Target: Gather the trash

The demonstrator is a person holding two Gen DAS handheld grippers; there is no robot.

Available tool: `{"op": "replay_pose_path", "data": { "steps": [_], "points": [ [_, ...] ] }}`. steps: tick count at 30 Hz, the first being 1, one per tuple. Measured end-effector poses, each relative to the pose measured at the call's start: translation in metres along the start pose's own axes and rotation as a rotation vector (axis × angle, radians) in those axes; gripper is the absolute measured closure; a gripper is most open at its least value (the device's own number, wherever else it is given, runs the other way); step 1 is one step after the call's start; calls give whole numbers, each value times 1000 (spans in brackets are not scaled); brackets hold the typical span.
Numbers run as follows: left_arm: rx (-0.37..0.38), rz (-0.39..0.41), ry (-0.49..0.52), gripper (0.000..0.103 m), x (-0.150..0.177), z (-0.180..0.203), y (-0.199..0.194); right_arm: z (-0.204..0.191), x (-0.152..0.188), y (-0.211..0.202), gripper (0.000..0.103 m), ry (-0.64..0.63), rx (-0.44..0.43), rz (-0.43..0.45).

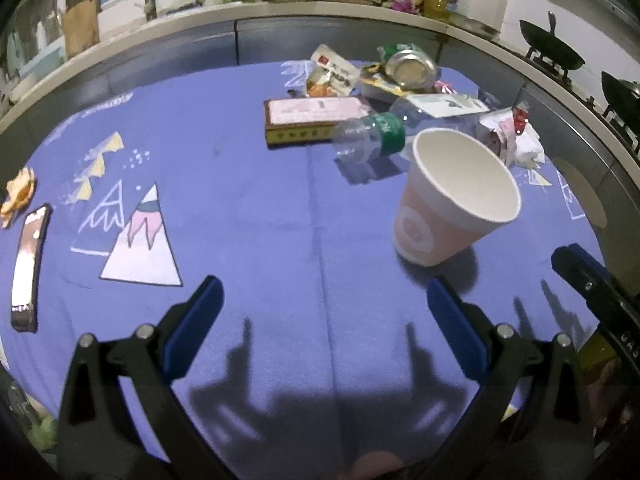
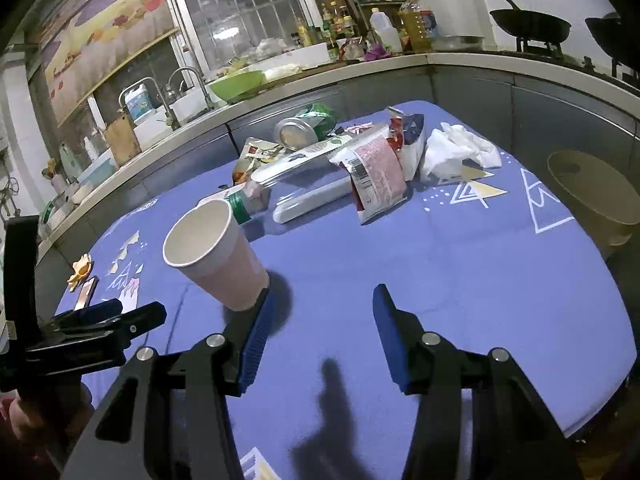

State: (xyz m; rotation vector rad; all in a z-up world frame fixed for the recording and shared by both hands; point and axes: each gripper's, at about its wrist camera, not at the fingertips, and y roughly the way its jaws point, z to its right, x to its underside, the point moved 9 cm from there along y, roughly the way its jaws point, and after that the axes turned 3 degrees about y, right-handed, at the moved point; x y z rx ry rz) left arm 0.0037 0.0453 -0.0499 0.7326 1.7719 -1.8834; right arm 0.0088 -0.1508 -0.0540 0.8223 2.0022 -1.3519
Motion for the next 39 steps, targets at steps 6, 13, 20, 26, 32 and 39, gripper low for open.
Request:
{"op": "replay_pose_path", "data": {
  "steps": [6,13,20,26,32,39],
  "points": [
    [-31,22,0,5,-1,3,-5,1,-1,-5,55,12,0,2],
    [-61,31,-2,5,-1,4,-8,2,1,-4,55,17,-8,-4],
    [-61,29,-5,5,0,6,-8,2,5,-1,55,30,-19,-23],
    [-50,20,-7,5,2,10,-6,3,8,3,55,44,-28,-45],
    [-30,11,-16,5,3,9,-4,1,2,6,55,27,-35,-69],
    [-44,75,4,5,-21,-9,-14,-26,-49,-4,55,232,-428,-259]
  ]
}}
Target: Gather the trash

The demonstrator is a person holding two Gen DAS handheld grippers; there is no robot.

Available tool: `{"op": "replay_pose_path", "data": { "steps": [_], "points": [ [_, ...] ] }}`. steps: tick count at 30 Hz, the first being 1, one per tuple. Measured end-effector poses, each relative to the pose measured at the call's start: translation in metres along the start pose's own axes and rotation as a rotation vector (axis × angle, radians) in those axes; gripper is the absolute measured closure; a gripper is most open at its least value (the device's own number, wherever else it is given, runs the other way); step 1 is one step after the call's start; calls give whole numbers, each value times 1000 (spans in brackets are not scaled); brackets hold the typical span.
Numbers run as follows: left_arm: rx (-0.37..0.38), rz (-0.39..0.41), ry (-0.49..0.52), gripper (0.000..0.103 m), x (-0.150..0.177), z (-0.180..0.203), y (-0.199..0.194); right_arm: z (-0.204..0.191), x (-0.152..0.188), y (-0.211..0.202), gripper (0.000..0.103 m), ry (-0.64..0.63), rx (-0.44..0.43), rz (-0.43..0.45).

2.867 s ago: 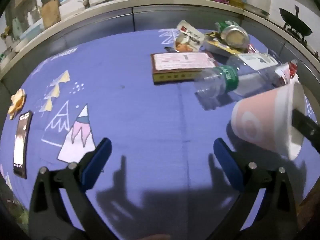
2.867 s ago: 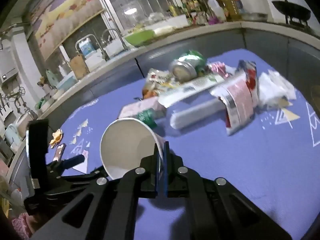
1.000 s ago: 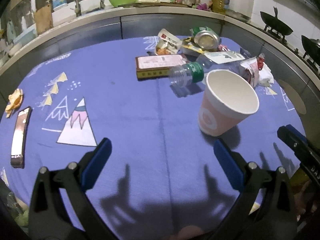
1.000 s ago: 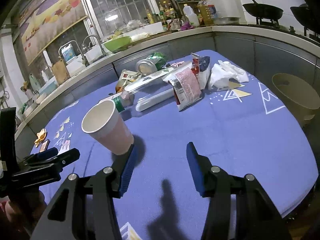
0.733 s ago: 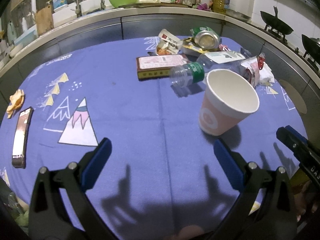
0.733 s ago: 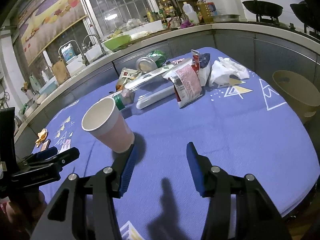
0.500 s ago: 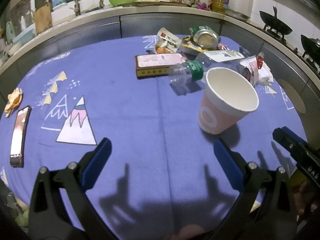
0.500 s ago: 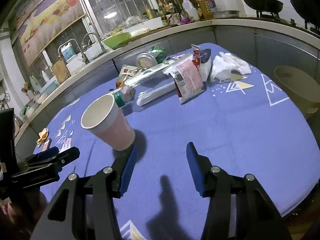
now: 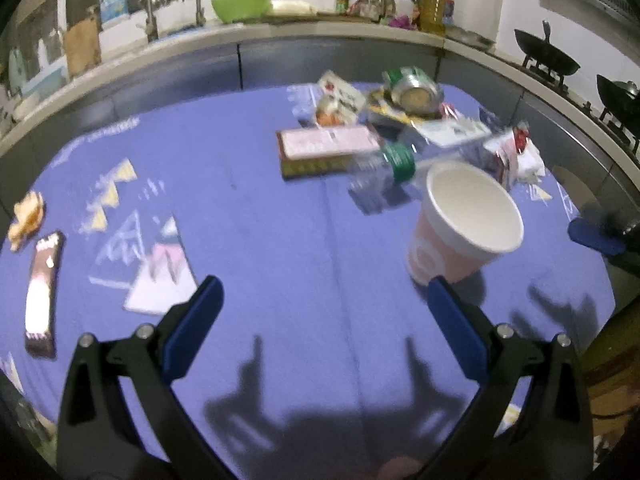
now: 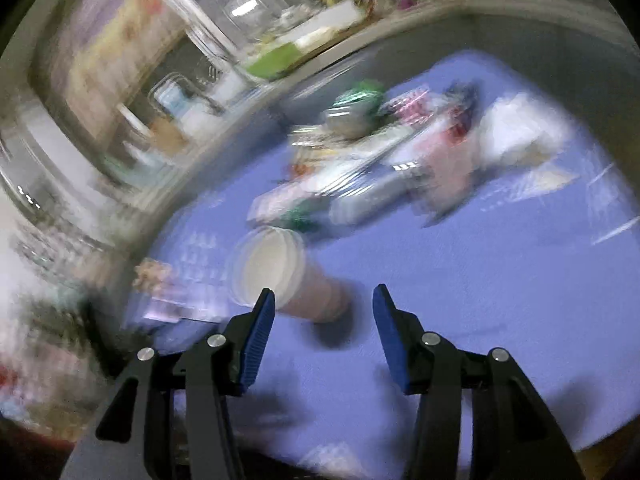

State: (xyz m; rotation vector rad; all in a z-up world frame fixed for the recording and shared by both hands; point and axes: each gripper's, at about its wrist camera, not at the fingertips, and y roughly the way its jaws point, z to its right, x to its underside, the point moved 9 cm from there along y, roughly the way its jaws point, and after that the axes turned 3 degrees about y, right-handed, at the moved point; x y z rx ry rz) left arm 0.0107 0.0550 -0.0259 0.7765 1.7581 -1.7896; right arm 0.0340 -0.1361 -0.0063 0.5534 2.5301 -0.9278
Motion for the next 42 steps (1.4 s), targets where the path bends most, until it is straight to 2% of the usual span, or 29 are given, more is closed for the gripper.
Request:
{"op": "replay_pose_path", "data": {
  "steps": [1,2,3,6,7,12,18,22,25,28,29,31,33,38,40,42],
  "points": [
    [-5,20,-6,5,-5,-5,-3,-10,-3,-1,55,51,-104,-15],
    [-11,48,-24,5,-12,-13,-8,-14,-4,-1,55,54,-133,-14],
    [-18,67,-42,5,-17,-20,-11,-18,-3,0,55,20,-112,4],
    [-26,94,-79,5,-25,-36,-17,-9,4,6,55,-181,195,100],
    [-31,96,-80,5,-26,-39,-17,-9,9,10,55,-212,227,106],
    [-21,72,-63,5,-19,-36,-10,1,28,19,55,-198,261,101],
    [17,69,-38,5,-17,-27,-7,8,31,22,55,-192,274,96],
    [85,58,-48,5,-18,-26,-7,7,31,24,59,-188,269,97],
    [171,39,-50,6,-20,-17,-7,3,30,26,66,-204,264,91],
    [264,7,-43,19,-28,0,-3,0,29,25,73,-223,265,98],
    [290,-3,-45,27,-30,7,-2,0,28,25,75,-224,267,100],
    [355,-43,-49,36,-36,21,5,0,24,21,75,-223,269,116],
    [388,-67,-37,48,-40,34,11,3,18,16,75,-222,281,133],
    [368,-127,72,65,-42,69,36,25,-6,1,75,-214,352,198],
    [353,-158,83,74,-39,74,47,41,-20,-2,75,-212,396,223],
    [336,-183,78,90,-35,75,56,53,-32,2,74,-217,437,232]
  ]
}}
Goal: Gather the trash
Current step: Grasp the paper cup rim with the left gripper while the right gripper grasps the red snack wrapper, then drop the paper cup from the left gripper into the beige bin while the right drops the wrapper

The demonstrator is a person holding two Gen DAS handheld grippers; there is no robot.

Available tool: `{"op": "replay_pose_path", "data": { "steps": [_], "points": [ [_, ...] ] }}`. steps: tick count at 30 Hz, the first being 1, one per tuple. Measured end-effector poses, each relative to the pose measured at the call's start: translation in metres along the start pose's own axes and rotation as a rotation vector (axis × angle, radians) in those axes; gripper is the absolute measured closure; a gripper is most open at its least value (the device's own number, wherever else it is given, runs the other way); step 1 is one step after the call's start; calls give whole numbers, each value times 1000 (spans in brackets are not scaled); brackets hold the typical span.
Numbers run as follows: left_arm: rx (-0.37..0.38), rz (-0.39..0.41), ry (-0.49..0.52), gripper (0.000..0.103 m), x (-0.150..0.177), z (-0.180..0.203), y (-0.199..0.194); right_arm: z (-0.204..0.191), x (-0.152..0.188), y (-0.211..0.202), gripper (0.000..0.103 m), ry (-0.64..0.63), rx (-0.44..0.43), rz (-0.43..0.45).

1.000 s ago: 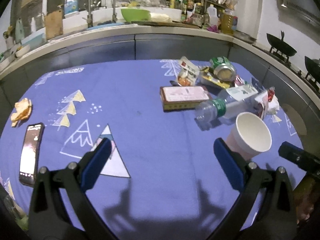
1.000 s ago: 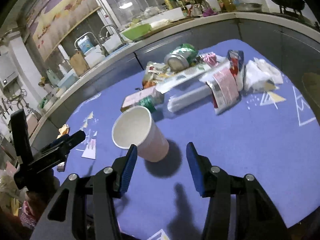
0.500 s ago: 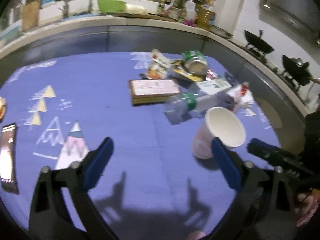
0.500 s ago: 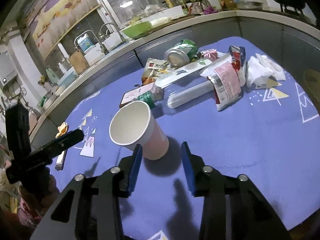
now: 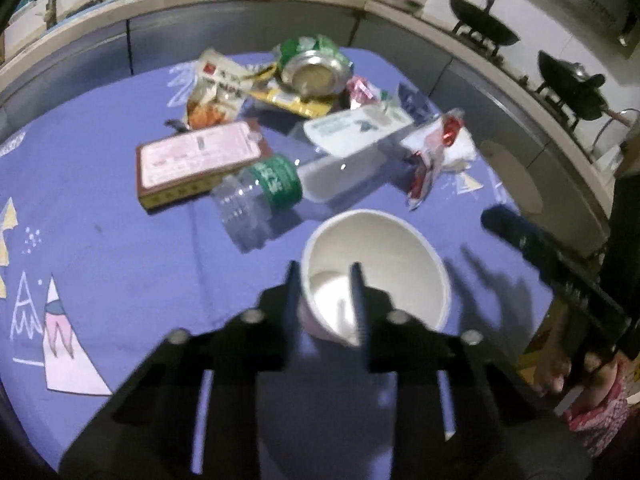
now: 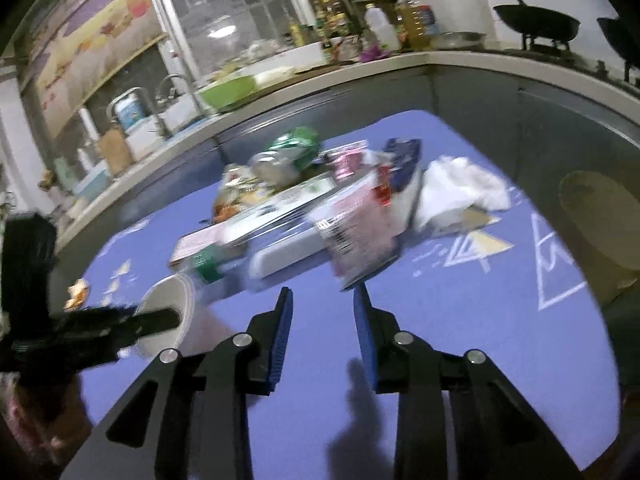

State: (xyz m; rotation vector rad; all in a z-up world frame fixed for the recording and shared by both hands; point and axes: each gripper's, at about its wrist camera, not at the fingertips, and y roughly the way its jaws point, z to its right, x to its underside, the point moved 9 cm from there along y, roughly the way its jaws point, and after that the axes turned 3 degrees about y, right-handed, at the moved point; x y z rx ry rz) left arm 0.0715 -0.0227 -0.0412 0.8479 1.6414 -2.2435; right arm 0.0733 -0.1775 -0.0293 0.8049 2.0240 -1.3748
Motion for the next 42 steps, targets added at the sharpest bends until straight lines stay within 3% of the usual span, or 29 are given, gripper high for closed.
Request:
{"op": "replay_pose_path", "data": {
  "steps": [2,7,9,11,14,17,18,20,27,34,42],
  "points": [
    [-3,-6,-13,96,2,-1,4,6,-4,16,71,-32,36,-6],
    [-5,24,-10,96,3,1,-5,15,-12,50,58,-42,73,-19],
    [6,27,-15,96,2,3,-8,14,-14,58,44,-61,80,-18],
    [19,26,-24,96,1,5,-9,13,-18,67,37,-82,106,-13],
    [35,26,-28,96,-2,9,-8,14,-19,78,38,-118,146,-11],
    [35,24,-21,96,-5,14,-8,15,-14,84,94,-104,99,-41],
    [37,23,-18,96,-6,16,-9,14,-10,82,99,-89,64,-45],
    [41,27,-5,96,-11,23,-8,14,-3,70,103,-81,31,-27],
    [92,14,73,96,-37,68,6,40,-6,11,103,-47,12,110],
    [211,4,171,96,-92,162,40,158,-33,-44,103,137,125,217],
    [374,41,268,96,-171,306,93,286,-47,-74,103,273,292,215]
  ]
}}
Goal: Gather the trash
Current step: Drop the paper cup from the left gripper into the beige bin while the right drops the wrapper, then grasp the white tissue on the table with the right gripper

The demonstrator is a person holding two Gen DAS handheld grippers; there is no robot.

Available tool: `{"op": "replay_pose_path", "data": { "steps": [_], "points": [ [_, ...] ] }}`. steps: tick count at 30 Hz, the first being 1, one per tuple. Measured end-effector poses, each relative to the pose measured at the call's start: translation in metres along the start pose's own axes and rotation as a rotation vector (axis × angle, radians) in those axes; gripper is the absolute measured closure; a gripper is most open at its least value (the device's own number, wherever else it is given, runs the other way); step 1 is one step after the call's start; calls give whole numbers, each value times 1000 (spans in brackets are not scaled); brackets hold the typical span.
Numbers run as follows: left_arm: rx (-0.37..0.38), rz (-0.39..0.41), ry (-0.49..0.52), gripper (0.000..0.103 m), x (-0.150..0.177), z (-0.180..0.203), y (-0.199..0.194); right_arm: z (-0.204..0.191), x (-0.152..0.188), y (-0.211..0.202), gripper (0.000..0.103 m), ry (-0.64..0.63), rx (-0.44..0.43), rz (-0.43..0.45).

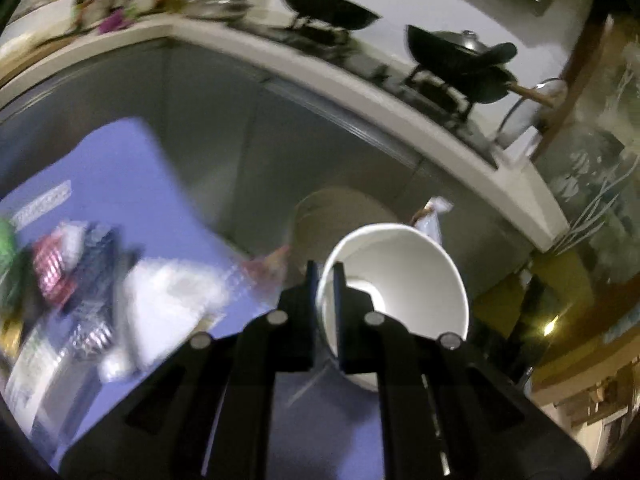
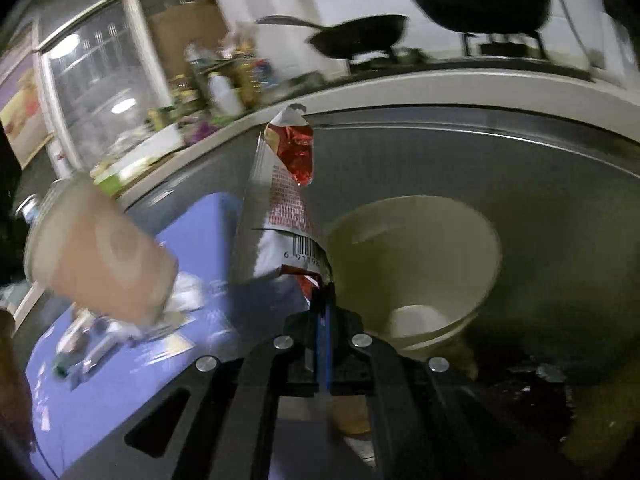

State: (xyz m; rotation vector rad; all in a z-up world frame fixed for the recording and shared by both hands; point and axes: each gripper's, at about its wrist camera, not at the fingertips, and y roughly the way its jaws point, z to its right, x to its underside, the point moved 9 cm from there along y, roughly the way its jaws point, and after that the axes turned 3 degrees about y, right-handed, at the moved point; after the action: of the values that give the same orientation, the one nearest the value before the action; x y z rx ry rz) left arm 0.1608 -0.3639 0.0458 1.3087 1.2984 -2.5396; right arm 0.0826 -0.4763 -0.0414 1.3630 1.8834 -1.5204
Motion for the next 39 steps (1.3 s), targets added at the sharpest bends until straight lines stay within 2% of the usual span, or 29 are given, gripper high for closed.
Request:
{"op": "replay_pose_path", "data": {
  "steps": [4,7,9,10,12,14,17,19,21,22,25,28,33,37,39],
  "points": [
    [23,17,34,96,-36,26,55,34,-9,19,103,38,39,-52],
    [-9,-37,47,92,-39,29,107,49,-8,43,103,129,-1,-138],
    [-36,-132,42,73,-26,22,142,58,-2,56,103,199,-1,-176],
    [-36,-164,26,72,-19,17,154,59,1,59,102,219,-5,-196],
    [-45,-169,8,71,-13,9,159,55,4,65,100,232,-36,-218],
    [-48,-163,-5,62,-13,3,156,49,4,67,97,221,-47,-214],
    [-37,-127,-12,60,-11,0,130,43,-1,72,91,231,-76,-217],
    [-3,-83,-6,60,-4,-1,98,38,-5,65,79,241,-98,-195],
    [35,-63,-6,57,8,-3,70,29,-11,57,48,222,-114,-159],
    [63,-54,-3,57,19,-6,53,26,-12,53,46,219,-121,-150],
    [111,-10,-8,56,57,-26,-6,5,-14,44,46,237,-206,-158],
    [78,8,-48,56,103,-65,-58,-28,-11,42,47,232,-346,-212],
    [-72,11,-175,56,173,-133,-120,-94,1,61,61,116,-420,-297],
    [-125,21,-296,56,216,-170,-154,-137,5,83,61,74,-454,-365],
    [-139,18,-340,56,233,-184,-164,-146,7,98,60,75,-429,-401]
  ]
}}
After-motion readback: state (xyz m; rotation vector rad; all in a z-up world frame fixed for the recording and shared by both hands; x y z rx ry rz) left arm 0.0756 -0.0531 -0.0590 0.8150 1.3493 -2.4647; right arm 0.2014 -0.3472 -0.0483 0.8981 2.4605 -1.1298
